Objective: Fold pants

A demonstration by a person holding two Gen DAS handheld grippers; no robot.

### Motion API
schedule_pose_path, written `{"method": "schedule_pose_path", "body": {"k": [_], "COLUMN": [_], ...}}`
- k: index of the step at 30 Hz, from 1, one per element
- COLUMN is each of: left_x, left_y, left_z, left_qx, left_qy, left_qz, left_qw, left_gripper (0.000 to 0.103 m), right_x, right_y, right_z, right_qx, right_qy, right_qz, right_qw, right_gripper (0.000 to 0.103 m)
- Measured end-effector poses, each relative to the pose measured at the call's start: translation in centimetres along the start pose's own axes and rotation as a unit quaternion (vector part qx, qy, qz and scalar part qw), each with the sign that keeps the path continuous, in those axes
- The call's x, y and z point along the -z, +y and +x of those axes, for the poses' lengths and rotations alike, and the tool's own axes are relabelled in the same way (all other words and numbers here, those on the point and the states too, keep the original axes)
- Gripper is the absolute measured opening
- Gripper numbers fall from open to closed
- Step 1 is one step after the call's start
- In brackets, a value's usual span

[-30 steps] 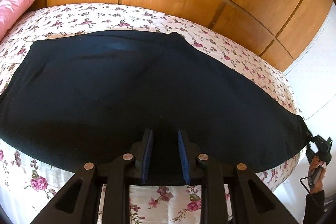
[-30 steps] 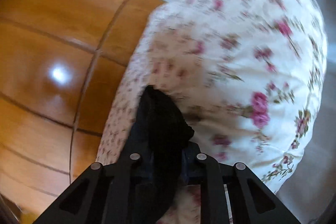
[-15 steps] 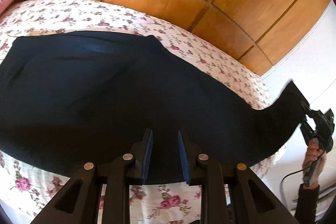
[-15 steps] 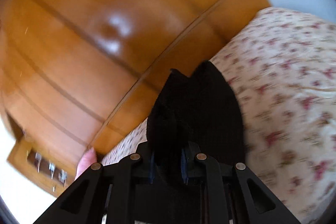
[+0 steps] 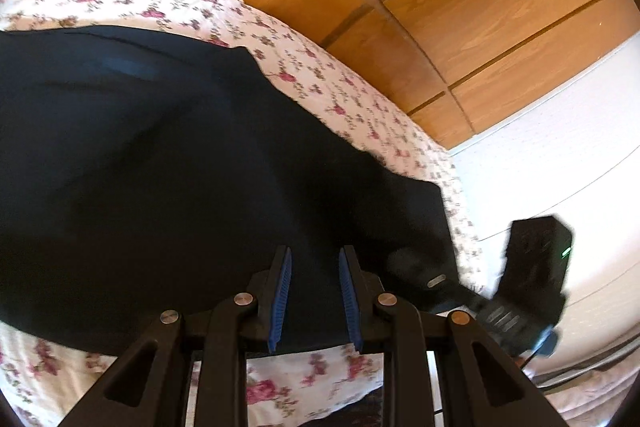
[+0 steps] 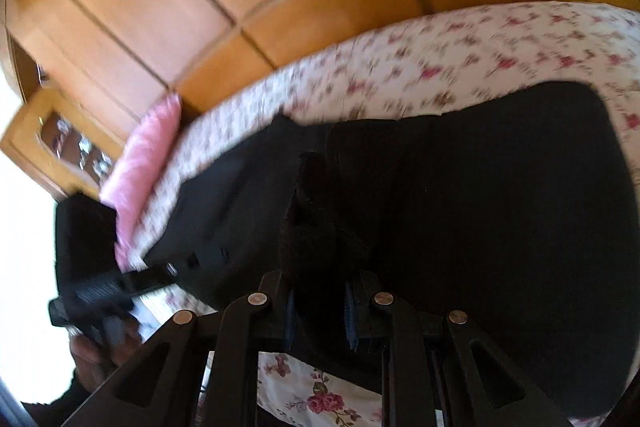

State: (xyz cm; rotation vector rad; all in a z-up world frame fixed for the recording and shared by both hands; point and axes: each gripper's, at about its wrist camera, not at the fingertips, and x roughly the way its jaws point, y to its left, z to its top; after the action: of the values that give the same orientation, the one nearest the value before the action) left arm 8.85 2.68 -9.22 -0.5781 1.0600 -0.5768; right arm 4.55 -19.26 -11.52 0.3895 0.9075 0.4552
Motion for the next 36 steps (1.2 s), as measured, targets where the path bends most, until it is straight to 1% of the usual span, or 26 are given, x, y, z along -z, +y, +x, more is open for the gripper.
{"method": "schedule_pose_path", "body": {"k": [2, 3, 4, 5, 6, 7, 8, 9, 11, 12, 14, 16, 18, 20, 22, 23, 24, 25, 26, 27, 28, 32, 34, 36], "left_x": [-0.3, -0.5, -0.7, -0.9, -1.0, -1.2, -1.3, -1.5, -1.8, -1.9, -2.2, -2.3, -2.2, -2.0, -2.0, -2.0, -2.0, -2.2, -2.2, -2.3, -2.3, -2.9, -3.4, -3.9], "left_y": [-0.1, -0.1, -0.1, -0.1, -0.2, -0.2, -0.2, -0.3, -0.3, -0.3, -0.3, -0.6, -0.9, -1.3, -1.8, -2.1, -2.4, -2.8, -3.1, -3.3, -3.5, -4.7, -5.5, -6.1], "left_z": [0.5, 0.8, 1.1, 1.6, 1.9, 2.2, 2.5, 3.0, 3.6, 3.8, 4.3, 5.0, 5.8, 6.6, 7.2, 7.4, 7.6, 7.8, 7.9, 8.0, 7.8, 6.4, 5.4, 4.5], "left_qx": [0.024, 0.035, 0.044, 0.055, 0.064, 0.073, 0.082, 0.093, 0.113, 0.118, 0.111, 0.094, 0.076, 0.064, 0.060, 0.058, 0.057, 0.051, 0.041, 0.034, 0.036, 0.062, 0.081, 0.092], "left_qy": [0.006, 0.010, 0.015, 0.020, 0.023, 0.026, 0.028, 0.032, 0.038, 0.041, 0.045, 0.052, 0.065, 0.078, 0.085, 0.087, 0.087, 0.086, 0.085, 0.084, 0.081, 0.062, 0.053, 0.043], "left_qz": [-0.013, -0.019, -0.026, -0.036, -0.042, -0.049, -0.057, -0.068, -0.085, -0.092, -0.096, -0.087, -0.077, -0.066, -0.054, -0.050, -0.044, -0.037, -0.027, -0.018, -0.015, -0.003, 0.005, 0.013], "left_qw": [0.9996, 0.9992, 0.9986, 0.9976, 0.9968, 0.9958, 0.9946, 0.9928, 0.9893, 0.9879, 0.9882, 0.9903, 0.9920, 0.9927, 0.9931, 0.9933, 0.9937, 0.9944, 0.9952, 0.9957, 0.9960, 0.9961, 0.9953, 0.9947], "left_gripper": [0.027, 0.028, 0.029, 0.034, 0.038, 0.047, 0.053, 0.055, 0.061, 0.062, 0.065, 0.065, 0.065, 0.063, 0.063, 0.058, 0.052, 0.035, 0.016, 0.018, 0.017, 0.016, 0.016, 0.016], "right_x": [0.5, 0.7, 0.9, 1.1, 1.3, 1.2, 1.4, 1.9, 2.8, 3.2, 4.2, 5.3, 6.4, 7.6, 8.6, 9.2, 9.7, 10.0, 10.4, 10.5, 10.6, 10.2, 9.6, 8.8], "right_y": [0.3, 0.5, 0.7, 0.7, 0.5, 0.1, 0.0, -0.1, -0.2, -0.3, -1.3, -2.9, -4.9, -6.8, -8.6, -9.6, -10.2, -10.7, -11.2, -11.5, -11.6, -11.7, -11.6, -11.6], "right_z": [0.7, 0.8, 0.7, 0.4, 0.1, -0.7, -1.2, -2.0, -3.5, -4.1, -5.8, -7.8, -10.1, -12.1, -13.4, -13.9, -14.2, -14.4, -14.3, -14.0, -13.8, -12.1, -11.5, -11.0], "right_qx": [0.014, 0.015, 0.018, 0.015, -0.001, -0.019, -0.042, -0.053, -0.062, -0.065, -0.055, -0.040, -0.016, 0.011, 0.043, 0.064, 0.076, 0.086, 0.107, 0.121, 0.133, 0.170, 0.168, 0.170], "right_qy": [0.006, 0.005, 0.001, -0.002, -0.002, 0.000, 0.000, -0.003, -0.001, 0.000, -0.005, -0.014, -0.029, -0.042, -0.052, -0.053, -0.053, -0.053, -0.052, -0.051, -0.051, -0.050, -0.057, -0.072], "right_qz": [-0.020, -0.031, -0.040, -0.044, -0.042, -0.036, -0.030, -0.031, -0.038, -0.037, -0.030, -0.010, 0.018, 0.047, 0.072, 0.086, 0.095, 0.103, 0.107, 0.107, 0.107, 0.097, 0.098, 0.103], "right_qw": [1.000, 0.999, 0.999, 0.999, 0.999, 0.999, 0.999, 0.998, 0.997, 0.997, 0.998, 0.999, 0.999, 0.998, 0.995, 0.993, 0.991, 0.990, 0.987, 0.986, 0.984, 0.979, 0.979, 0.977], "right_gripper": [0.020, 0.023, 0.023, 0.026, 0.031, 0.045, 0.054, 0.055, 0.055, 0.055, 0.055, 0.055, 0.055, 0.055, 0.055, 0.055, 0.055, 0.055, 0.055, 0.055, 0.055, 0.055, 0.055, 0.055]}}
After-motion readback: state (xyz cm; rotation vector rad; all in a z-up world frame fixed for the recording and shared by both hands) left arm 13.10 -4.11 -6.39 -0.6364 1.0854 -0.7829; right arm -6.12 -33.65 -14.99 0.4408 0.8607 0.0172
